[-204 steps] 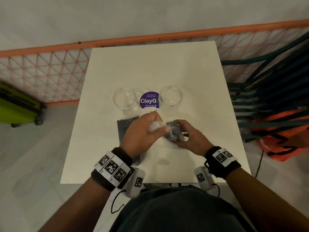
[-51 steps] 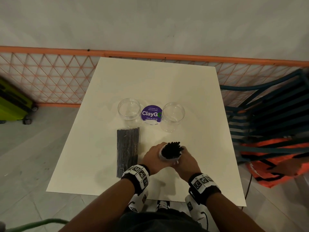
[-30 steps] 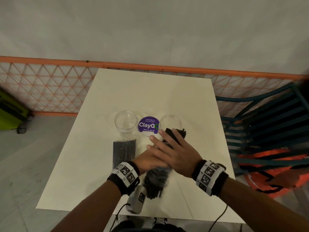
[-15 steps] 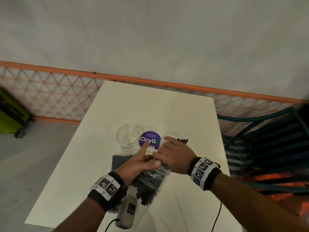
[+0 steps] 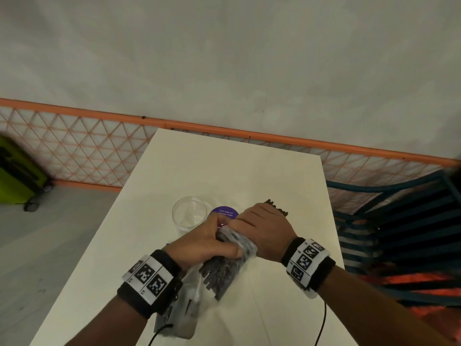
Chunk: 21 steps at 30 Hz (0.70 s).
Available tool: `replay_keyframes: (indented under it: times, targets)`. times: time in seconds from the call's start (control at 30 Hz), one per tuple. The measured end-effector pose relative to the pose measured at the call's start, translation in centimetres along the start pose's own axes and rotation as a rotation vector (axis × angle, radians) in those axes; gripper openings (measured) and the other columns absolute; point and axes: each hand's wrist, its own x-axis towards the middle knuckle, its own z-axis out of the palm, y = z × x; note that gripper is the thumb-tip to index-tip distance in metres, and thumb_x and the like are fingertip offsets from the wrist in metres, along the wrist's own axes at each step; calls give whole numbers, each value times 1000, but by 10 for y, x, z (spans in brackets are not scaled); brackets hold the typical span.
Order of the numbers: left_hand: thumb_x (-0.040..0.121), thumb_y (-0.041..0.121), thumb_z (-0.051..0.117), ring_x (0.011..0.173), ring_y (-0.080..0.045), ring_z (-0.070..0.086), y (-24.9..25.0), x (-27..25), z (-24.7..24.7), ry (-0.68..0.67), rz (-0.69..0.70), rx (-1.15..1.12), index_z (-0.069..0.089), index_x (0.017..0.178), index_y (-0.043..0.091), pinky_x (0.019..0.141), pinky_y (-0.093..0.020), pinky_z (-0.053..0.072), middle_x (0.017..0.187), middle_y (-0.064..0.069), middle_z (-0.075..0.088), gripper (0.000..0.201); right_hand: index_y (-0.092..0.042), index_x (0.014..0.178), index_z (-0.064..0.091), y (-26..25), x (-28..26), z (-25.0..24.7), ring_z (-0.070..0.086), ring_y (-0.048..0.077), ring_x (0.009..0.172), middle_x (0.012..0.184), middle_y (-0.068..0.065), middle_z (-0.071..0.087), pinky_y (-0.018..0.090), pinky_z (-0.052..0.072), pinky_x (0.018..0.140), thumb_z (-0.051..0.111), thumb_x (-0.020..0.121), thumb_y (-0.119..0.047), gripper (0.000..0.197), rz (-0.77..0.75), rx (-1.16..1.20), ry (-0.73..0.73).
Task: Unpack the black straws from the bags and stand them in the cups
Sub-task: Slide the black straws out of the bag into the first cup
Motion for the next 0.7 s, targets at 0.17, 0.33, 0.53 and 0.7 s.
replay_keyframes:
  times: [0.17,0.33,0.53,0.7]
  targets:
    - [75,71,65,92,-13,73,23,3,-7,12,141,-312,68,108,23,82,-35,54,103,-1,76,58,-24,101,65,13,7,-13,68,21,71,80,-5,70,29,53,66,77,70,-33,34,382,14,-133]
    - [86,66,37,93,-26,75,36,7,-18,144,189,-349,52,137,35,75,-35,61,123,-5,74,62,-20,85,56,32,24,-31,60,5,64,76,-8,55,6,44,57,73,83,-14,18,1167,608,324]
    - [85,46,70,77,-13,70,-6,9,-7,234,91,3,65,112,30,67,-24,51,96,2,71,32,-11,99,64,40,17,-5,69,10,78,88,-2,69,31,56,73,74,80,1,24,1400,1111,747]
    - [73,66,68,77,-7,66,-58,-14,5,235,53,209,65,105,40,81,-35,56,84,15,65,41,-22,92,61,32,1,28,66,16,85,93,-2,68,32,56,77,77,78,-4,27,1508,1050,706]
